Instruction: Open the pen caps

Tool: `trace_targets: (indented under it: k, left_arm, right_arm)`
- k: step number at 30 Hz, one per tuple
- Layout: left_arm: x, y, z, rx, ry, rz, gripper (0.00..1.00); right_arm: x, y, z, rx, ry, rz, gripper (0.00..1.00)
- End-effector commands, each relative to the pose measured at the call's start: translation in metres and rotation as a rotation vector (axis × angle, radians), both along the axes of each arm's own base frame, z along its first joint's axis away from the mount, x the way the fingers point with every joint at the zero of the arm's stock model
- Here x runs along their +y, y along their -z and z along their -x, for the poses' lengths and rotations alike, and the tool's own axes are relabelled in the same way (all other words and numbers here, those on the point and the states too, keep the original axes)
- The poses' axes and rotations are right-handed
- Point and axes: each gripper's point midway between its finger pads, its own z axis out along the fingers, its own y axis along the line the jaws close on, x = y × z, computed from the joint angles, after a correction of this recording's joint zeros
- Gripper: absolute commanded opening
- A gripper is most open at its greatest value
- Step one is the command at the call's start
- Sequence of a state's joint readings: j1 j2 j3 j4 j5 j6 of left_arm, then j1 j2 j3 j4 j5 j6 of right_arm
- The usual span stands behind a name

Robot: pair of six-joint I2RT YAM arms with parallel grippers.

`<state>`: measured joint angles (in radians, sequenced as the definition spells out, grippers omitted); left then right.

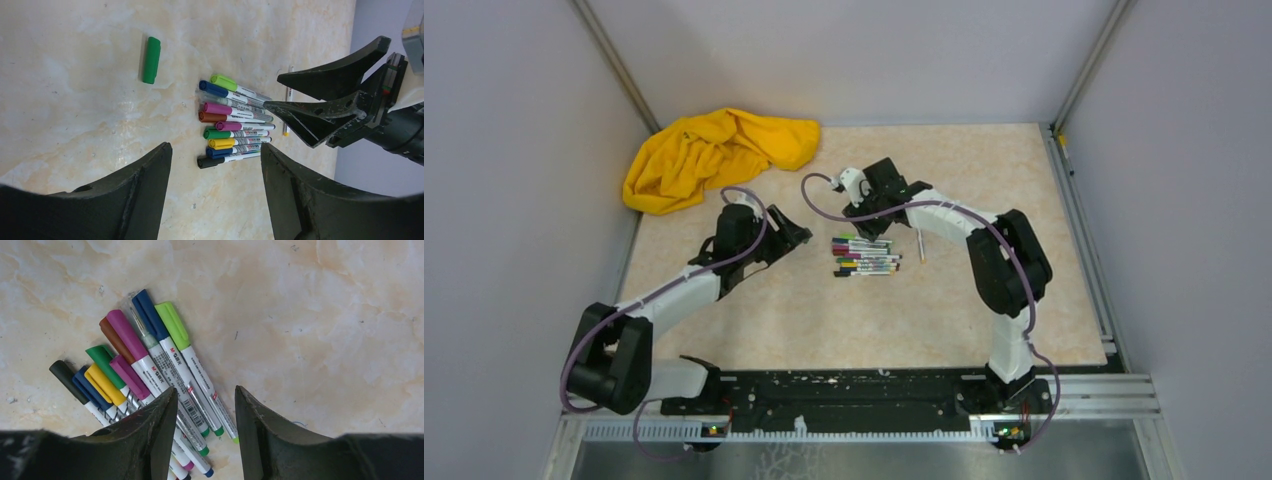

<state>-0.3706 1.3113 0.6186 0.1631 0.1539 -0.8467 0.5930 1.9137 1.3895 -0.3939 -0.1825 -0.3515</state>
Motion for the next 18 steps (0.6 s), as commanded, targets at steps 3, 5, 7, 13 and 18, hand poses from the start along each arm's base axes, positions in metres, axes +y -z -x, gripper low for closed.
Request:
trace_targets:
  k: [3, 5, 7, 13, 18]
  left_arm:
    - [-0.002, -0.011, 0.003, -0.044, 0.008, 0.036, 0.72]
    - [-0.001, -0.012, 0.003, -0.049, 0.006, 0.035, 0.72]
    - [0.0, -0.012, 0.003, -0.055, 0.001, 0.032, 0.72]
    - [0.0, -0.011, 0.003, -0.059, -0.001, 0.033, 0.72]
    - [0.001, -0.014, 0.003, -0.065, -0.004, 0.036, 0.72]
  right_arm:
    - [0.007, 0.003, -0.009, -0.034, -0.022, 0.002, 0.44]
    - [0.007, 0.007, -0.01, -0.029, -0.023, 0.008, 0.44]
    - [0.008, 0.008, -0.011, -0.026, -0.023, 0.012, 0.44]
    - [0.008, 0.016, -0.013, -0.021, -0.023, 0.024, 0.43]
    - [0.007, 0.019, -0.013, -0.022, -0.022, 0.032, 0.42]
